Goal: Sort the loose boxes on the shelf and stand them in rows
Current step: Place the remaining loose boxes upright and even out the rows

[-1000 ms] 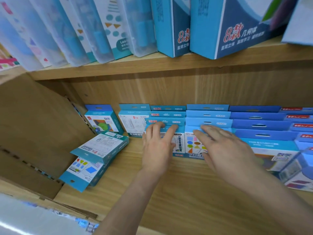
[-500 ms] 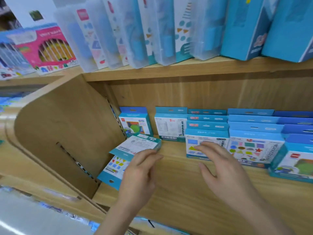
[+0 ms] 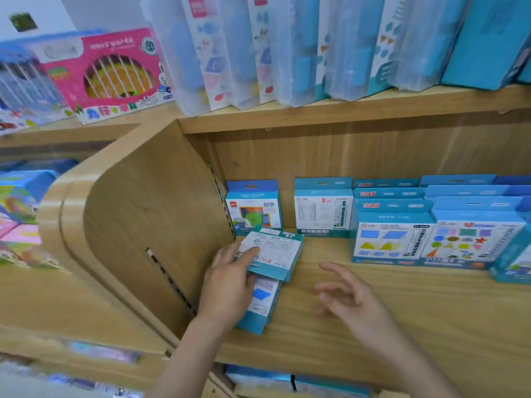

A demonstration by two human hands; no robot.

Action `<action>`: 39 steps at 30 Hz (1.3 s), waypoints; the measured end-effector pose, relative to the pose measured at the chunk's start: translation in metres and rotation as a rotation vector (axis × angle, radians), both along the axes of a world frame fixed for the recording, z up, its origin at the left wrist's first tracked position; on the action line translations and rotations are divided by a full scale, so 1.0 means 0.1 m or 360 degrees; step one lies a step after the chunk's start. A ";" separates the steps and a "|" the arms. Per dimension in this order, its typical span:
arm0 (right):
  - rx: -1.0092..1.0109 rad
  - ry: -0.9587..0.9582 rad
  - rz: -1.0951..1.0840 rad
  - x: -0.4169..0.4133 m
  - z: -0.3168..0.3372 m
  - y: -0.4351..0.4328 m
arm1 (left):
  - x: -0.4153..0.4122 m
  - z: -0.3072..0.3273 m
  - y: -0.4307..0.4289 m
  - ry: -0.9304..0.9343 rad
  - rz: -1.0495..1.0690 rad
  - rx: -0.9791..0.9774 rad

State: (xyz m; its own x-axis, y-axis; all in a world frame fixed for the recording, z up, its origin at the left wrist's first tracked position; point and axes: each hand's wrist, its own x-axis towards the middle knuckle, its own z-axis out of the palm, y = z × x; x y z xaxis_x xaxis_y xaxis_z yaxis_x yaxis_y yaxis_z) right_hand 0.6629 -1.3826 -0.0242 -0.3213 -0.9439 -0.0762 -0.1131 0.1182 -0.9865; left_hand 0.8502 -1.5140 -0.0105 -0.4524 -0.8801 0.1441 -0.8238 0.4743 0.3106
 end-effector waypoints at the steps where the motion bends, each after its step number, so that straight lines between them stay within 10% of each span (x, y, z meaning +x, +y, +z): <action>1: 0.0033 0.0018 -0.0010 0.05 -0.05 0.00 | 0.00 -0.02 -0.03 0.0036 -0.0038 0.0036; 6: 0.0038 0.1031 0.0019 0.21 -0.06 0.00 | -0.01 -0.05 -0.07 0.0370 -0.0214 -0.0054; 13: -0.0420 0.1542 -0.0128 0.10 0.32 -0.08 | 0.01 0.28 0.19 0.0826 -0.0454 -0.0280; 21: -0.0382 0.0010 -0.0174 0.01 0.72 0.15 | -0.07 0.72 0.55 0.1671 -0.0182 0.0989; 39: -0.0307 -0.0360 -0.0254 -0.09 0.54 0.44 | -0.33 0.52 0.81 0.1711 -0.0234 0.1175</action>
